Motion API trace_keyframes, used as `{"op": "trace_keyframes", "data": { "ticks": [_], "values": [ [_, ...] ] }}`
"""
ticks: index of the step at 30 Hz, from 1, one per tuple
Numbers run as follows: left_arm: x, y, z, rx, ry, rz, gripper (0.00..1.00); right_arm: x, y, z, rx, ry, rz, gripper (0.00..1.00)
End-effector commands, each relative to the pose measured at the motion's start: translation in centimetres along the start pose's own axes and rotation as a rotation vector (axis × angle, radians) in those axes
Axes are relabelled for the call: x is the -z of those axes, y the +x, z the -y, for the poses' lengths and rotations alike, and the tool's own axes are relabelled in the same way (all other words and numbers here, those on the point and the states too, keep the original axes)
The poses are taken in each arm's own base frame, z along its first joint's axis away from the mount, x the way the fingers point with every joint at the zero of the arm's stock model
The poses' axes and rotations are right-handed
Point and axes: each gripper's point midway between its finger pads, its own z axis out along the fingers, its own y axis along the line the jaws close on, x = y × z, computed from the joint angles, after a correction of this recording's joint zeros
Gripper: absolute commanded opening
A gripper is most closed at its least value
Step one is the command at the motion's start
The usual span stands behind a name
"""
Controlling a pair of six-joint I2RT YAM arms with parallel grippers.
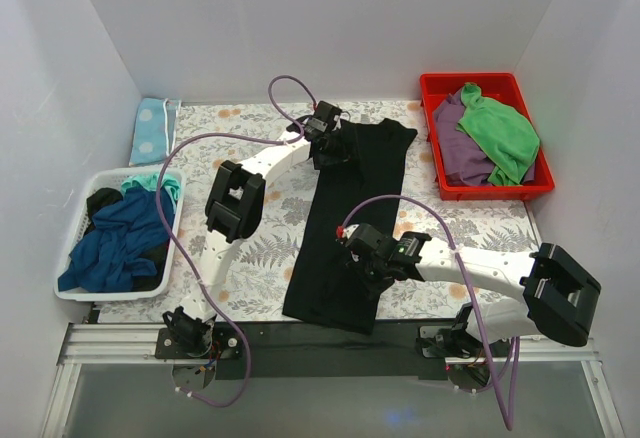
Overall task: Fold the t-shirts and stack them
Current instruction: Rotate the tshirt 90 degrees
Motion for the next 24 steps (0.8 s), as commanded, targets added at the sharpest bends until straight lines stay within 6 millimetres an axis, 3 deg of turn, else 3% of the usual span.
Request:
{"op": "trace_keyframes", "data": {
  "ticks": [1, 6, 11, 20, 24],
  "values": [
    [0.2, 0.4, -0.3, -0.015, -0.05, 0.01, 0.86, -0.1, -0.6, -0.2, -0.017, -0.003, 0.037, 0.4],
    [-0.3, 0.4, -4.5, -0.011, -0.258, 0.042, 0.86, -0.5, -0.2, -0.1, -0.014, 0.005, 0.018, 0.4],
    [0.4, -0.1, -9.1, 0.025, -0.463, 0.08, 0.87, -1.2, 0.5, 0.5, 0.004, 0.031, -0.02, 0.39],
    [2.4, -2.3, -15.3, 0.158, -0.598, 0.113, 0.87, -2.7, 0.0, 1.5, 0.051, 0.105, -0.073, 0.39],
    [3.0, -3.7, -17.4, 0.196, -0.638, 0.139, 0.87, -3.4, -1.4, 1.8, 0.083, 0.145, -0.081, 0.38]
  ]
}}
